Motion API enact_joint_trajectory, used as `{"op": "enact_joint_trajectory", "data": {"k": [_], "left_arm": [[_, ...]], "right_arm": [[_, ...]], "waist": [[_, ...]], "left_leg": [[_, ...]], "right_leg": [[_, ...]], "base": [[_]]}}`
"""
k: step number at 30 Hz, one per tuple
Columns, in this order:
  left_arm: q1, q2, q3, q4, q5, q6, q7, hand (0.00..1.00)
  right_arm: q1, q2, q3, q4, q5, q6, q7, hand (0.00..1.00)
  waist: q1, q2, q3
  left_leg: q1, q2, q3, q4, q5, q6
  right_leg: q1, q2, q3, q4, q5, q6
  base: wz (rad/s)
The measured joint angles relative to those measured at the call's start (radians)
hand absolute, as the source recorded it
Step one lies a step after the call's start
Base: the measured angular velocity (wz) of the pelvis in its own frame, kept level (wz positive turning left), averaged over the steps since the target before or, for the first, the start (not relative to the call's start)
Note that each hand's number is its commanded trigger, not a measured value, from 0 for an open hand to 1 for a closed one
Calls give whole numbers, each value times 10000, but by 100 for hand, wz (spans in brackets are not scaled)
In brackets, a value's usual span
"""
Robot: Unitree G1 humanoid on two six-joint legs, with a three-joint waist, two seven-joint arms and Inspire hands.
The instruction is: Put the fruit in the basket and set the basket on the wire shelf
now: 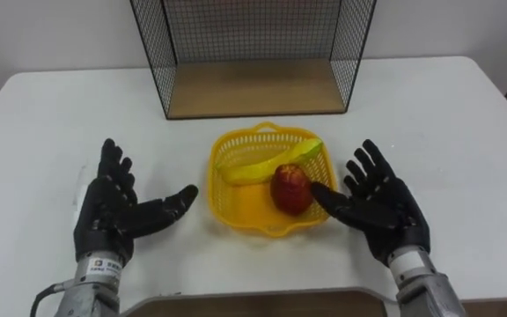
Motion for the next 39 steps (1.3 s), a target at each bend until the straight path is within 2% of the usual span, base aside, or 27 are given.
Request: {"op": "enact_joint_trajectory", "data": {"k": [8,15,21,39], "left_arm": [[-45,-9,-597,542,-201,61,-304,0],[-66,-8,-635,612,-487,69,-572,0],[-104,-4,-720,618,-485,262,-705,0],[-121,15,-965,617,-434,237,-880,0]], "right_arm": [[-192,-7,311,145,2,1,288,0],[-254,-16,585,372,3,21,642,0],[-469,-23,583,456,2,25,661,0],[-788,11,611,785,-471,25,643,0]], "waist": [[43,-3,-11],[62,-1,-8],[12,0,-8],[20,-129,-3]], "left_leg": [[91,19,78,-81,3,0],[126,38,160,-111,3,-1],[90,38,162,-106,3,0],[28,36,160,-121,5,-1]], "right_leg": [[-31,0,56,71,3,-4],[-75,0,68,126,2,-4],[-108,0,67,129,3,-4],[-172,0,51,125,2,-4]], "base": [[-3],[-3],[0],[0]]}}
